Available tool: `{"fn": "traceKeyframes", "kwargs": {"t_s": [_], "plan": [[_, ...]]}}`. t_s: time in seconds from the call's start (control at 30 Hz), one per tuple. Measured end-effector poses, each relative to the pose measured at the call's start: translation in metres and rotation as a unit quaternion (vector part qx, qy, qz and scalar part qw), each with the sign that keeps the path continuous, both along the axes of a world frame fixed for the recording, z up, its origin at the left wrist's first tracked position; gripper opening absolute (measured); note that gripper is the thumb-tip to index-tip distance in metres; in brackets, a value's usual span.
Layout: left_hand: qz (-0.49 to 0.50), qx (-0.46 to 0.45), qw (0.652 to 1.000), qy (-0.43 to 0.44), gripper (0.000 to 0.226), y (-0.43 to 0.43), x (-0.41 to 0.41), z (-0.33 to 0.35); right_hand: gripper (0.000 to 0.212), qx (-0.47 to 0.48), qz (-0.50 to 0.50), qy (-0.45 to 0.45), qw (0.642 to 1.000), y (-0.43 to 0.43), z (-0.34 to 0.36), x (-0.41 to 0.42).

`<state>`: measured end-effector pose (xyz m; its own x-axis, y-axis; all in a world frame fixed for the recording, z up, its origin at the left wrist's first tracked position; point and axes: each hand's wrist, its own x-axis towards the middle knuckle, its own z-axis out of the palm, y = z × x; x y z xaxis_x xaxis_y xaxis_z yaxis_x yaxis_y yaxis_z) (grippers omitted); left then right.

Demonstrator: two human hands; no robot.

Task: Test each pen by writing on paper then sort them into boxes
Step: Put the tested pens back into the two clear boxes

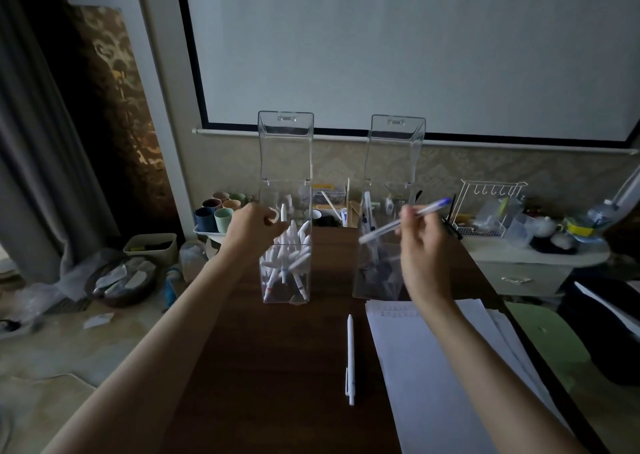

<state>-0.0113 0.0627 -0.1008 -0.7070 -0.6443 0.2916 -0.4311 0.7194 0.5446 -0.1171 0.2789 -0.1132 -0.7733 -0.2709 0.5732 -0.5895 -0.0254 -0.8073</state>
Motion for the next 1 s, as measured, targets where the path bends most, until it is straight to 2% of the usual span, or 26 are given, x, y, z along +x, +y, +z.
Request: {"fn": "traceKeyframes", "kwargs": {"t_s": [0.07,0.13,0.23,0.3,0.47,0.53,0.6,0.67,0.73,0.83,1.0], "plan": [[0.003,0.005,0.998,0.064,0.027,0.013,0.006,-0.008,0.016,-0.026,-0.071,0.064,0.995,0.001,0.01,-0.016],[-0.022,0.01,0.992,0.123,0.027,0.037,0.016,-0.019,0.02,0.023,-0.124,0.098,0.987,-0.003,0.015,-0.036],[-0.061,0.044,0.993,0.087,0.017,0.07,0.025,-0.049,0.041,0.267,-0.111,0.035,0.957,-0.007,0.016,-0.055],[-0.058,0.06,0.996,0.02,0.025,0.086,0.027,-0.072,0.05,0.343,-0.098,-0.002,0.934,-0.002,0.011,-0.054],[-0.043,0.089,0.986,-0.134,0.044,0.119,0.007,-0.104,0.038,0.284,-0.046,-0.055,0.956,0.016,-0.028,-0.04],[-0.036,0.073,0.979,-0.189,0.049,0.128,-0.003,-0.11,0.045,0.279,-0.046,-0.063,0.957,0.022,-0.05,-0.033],[-0.042,0.058,0.971,-0.227,0.045,0.134,-0.01,-0.115,0.055,0.235,-0.065,-0.059,0.968,0.03,-0.066,-0.025],[-0.045,0.069,0.967,-0.24,0.034,0.135,-0.014,-0.119,0.053,0.197,-0.066,-0.073,0.976,0.036,-0.075,-0.02],[-0.05,0.11,0.972,-0.203,0.024,0.128,-0.015,-0.123,0.042,0.206,-0.03,-0.106,0.972,0.038,-0.081,-0.017],[-0.076,0.17,0.98,-0.073,0.022,0.113,-0.006,-0.115,0.018,0.238,0.045,-0.123,0.962,0.038,-0.088,-0.012],[-0.123,0.188,0.961,0.161,0.014,0.089,0.023,-0.048,0.013,0.266,0.134,-0.092,0.95,0.023,-0.08,0.0]]}}
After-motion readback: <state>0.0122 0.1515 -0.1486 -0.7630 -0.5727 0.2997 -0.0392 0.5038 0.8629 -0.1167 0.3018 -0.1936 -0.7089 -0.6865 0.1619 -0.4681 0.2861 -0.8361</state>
